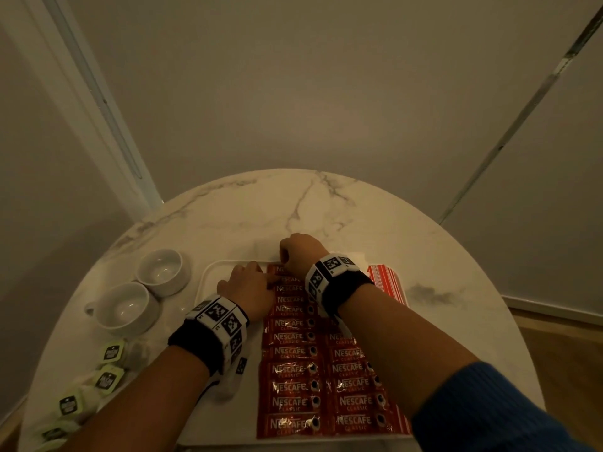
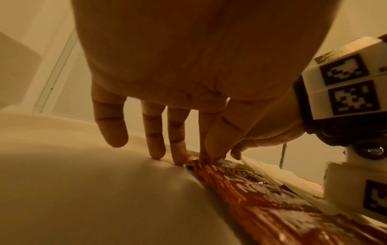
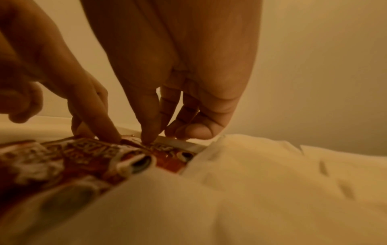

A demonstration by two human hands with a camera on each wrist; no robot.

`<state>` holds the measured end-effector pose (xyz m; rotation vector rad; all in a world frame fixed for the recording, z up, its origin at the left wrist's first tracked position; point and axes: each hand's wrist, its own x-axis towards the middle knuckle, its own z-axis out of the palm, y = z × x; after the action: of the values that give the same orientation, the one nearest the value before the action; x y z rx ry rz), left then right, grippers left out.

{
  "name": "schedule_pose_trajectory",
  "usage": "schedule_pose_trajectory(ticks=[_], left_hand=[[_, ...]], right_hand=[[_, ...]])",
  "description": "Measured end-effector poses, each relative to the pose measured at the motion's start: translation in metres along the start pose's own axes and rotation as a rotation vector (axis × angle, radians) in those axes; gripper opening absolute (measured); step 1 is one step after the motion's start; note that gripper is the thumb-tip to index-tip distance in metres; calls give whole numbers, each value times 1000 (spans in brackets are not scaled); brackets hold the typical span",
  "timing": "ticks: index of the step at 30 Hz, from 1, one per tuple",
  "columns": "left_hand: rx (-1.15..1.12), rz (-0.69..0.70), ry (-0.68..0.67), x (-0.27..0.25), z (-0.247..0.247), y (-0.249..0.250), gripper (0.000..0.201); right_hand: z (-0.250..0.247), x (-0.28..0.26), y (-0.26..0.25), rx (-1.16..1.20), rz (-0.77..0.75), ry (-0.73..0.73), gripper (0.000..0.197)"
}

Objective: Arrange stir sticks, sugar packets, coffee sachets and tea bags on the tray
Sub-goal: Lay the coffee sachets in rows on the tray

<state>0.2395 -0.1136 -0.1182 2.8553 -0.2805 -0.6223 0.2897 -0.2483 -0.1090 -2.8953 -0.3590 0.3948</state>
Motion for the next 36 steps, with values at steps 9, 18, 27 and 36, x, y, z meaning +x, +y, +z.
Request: schedule_pose_trajectory(ticks=[9,18,27,36], left_hand=[[-291,178,251,-29,-9,-7,39],[-155,564,70,-169,4,-3,58],[526,557,-217,-268,55,-25,86],[590,537,20,-286,104,-45,37]], right_hand=[[-32,-51,10,372,98,253,13],[7,-218,-18,469,9,2,8],[89,-324,-54,1,-355,-280,49],[105,-342,-63,-171,-307,-164,30]])
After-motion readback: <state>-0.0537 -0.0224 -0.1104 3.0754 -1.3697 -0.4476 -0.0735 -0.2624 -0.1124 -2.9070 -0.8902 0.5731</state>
